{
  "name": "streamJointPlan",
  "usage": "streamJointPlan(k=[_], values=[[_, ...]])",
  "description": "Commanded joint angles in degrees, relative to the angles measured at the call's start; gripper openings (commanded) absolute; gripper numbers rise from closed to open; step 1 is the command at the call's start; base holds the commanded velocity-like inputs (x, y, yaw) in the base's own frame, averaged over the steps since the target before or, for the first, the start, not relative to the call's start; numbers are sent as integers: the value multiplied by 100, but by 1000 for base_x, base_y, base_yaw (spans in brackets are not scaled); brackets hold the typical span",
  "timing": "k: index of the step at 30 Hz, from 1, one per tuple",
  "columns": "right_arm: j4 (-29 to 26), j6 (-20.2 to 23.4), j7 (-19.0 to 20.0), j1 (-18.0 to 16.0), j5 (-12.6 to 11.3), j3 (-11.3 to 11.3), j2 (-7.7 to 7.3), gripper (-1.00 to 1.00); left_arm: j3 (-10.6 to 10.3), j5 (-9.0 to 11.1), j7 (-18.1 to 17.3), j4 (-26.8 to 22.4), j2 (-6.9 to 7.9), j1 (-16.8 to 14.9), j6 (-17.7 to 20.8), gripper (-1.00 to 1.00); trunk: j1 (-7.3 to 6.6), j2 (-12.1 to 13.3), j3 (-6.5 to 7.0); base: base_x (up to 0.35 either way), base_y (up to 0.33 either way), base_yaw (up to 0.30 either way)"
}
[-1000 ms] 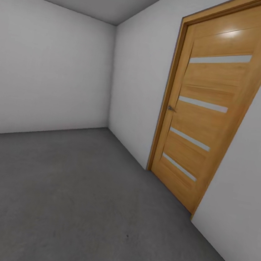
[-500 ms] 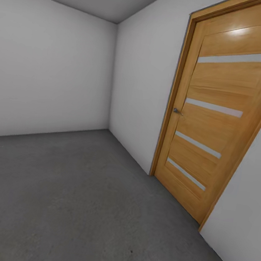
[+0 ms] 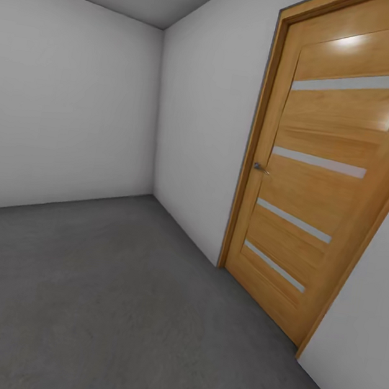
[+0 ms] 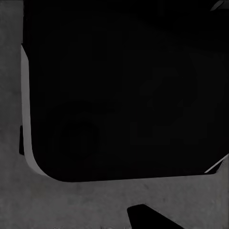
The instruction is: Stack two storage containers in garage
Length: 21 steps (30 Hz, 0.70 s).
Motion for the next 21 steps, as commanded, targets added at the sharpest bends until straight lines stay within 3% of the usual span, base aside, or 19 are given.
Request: streamJointPlan(k=[1, 21], values=[[10, -28, -1, -3, 26, 0, -1, 100, 3, 14, 2, 2, -1, -1, -17, 100, 3, -2, -4, 322, 0, -233], [10, -21, -1, -3, 26, -2, -1, 100, 3, 14, 2, 2, -1, -1, -17, 100, 3, -2, -4, 322, 0, -242]])
